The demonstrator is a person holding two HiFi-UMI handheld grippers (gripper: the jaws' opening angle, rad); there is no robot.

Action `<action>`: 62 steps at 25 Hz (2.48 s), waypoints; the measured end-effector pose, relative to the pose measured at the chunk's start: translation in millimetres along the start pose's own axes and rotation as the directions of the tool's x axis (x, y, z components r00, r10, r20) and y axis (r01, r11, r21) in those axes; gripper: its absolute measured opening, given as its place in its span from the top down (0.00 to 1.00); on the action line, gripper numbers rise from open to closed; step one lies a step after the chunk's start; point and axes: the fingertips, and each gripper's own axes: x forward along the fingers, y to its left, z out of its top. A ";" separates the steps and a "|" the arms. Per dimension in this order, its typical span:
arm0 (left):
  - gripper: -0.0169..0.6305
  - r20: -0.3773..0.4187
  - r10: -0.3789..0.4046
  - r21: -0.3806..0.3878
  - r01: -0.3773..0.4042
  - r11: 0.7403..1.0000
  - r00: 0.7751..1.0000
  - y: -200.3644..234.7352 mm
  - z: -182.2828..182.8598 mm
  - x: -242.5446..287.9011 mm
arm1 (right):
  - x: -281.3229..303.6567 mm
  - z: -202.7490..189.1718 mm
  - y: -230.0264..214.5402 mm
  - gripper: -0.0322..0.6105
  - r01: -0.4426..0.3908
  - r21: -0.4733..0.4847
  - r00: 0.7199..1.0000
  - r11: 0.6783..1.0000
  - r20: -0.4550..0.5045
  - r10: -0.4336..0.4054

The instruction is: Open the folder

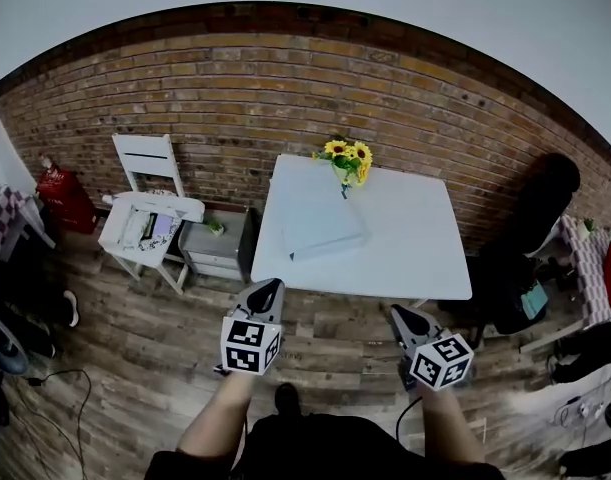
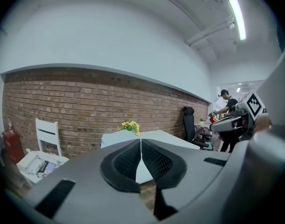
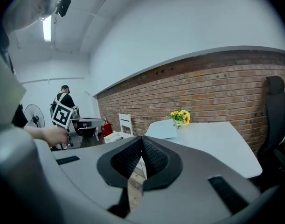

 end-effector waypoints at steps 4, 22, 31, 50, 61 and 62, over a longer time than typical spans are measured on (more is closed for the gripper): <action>0.94 -0.020 -0.002 -0.001 0.002 1.000 1.000 22.9 3.8 20.3 | 34.9 16.4 1.4 0.93 -0.016 0.003 1.000 1.000 0.015 0.016; 0.94 -0.113 0.042 0.017 -0.041 0.999 0.993 20.3 8.8 156.1 | 156.7 38.6 -99.0 0.93 -0.142 -0.076 0.989 0.987 -0.057 0.138; 0.93 -0.157 0.115 0.031 -0.111 0.993 0.981 -1.8 7.4 236.3 | 205.7 50.5 -163.5 0.93 -0.301 -0.083 0.949 0.950 -0.120 0.290; 0.47 -0.370 -0.011 0.154 0.073 0.985 0.929 -36.4 -59.5 310.2 | 250.4 20.7 -192.9 0.93 -0.362 0.039 0.908 0.931 -0.211 0.362; 0.35 -0.500 0.011 0.283 0.151 0.947 0.866 -58.3 -87.9 347.1 | 244.0 11.9 -201.3 0.93 -0.357 0.080 0.907 0.931 -0.208 0.365; 0.35 -0.517 0.023 0.296 0.153 0.943 0.856 -57.8 -92.3 349.8 | 243.5 11.5 -203.0 0.93 -0.355 0.081 0.908 0.931 -0.208 0.364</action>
